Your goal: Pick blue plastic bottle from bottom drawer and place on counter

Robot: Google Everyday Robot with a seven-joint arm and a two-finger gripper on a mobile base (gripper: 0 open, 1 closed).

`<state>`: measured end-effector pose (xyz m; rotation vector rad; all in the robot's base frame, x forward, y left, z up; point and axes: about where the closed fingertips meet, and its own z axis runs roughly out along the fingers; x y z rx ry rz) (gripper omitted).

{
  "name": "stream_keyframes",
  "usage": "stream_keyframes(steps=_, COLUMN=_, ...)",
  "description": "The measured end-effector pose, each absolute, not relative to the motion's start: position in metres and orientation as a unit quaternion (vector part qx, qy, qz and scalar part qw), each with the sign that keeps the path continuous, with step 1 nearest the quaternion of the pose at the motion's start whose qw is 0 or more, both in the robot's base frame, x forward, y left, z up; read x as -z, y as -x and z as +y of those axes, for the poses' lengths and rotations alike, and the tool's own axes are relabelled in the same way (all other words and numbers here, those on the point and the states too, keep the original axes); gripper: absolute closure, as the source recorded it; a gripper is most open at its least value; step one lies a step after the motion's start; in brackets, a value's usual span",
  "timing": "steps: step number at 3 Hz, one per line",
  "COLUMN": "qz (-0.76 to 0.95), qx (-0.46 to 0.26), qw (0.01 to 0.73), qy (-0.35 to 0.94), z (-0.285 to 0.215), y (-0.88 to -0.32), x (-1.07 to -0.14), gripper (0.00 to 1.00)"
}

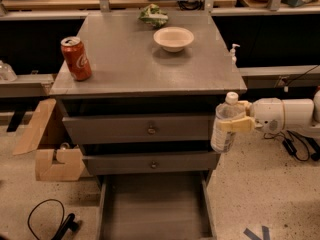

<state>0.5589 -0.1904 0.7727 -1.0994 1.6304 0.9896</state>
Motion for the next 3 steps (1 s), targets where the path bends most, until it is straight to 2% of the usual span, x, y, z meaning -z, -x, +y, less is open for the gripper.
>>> stream_keyframes(steps=2, qz=0.657, qx=-0.407, qw=0.462, qy=0.436, z=-0.191, y=-0.563, x=-0.777, gripper=1.0)
stream_keyframes(steps=3, qz=0.659, qx=-0.398, qw=0.475, qy=0.428, z=-0.195, y=-0.576, x=-0.824, gripper=1.0)
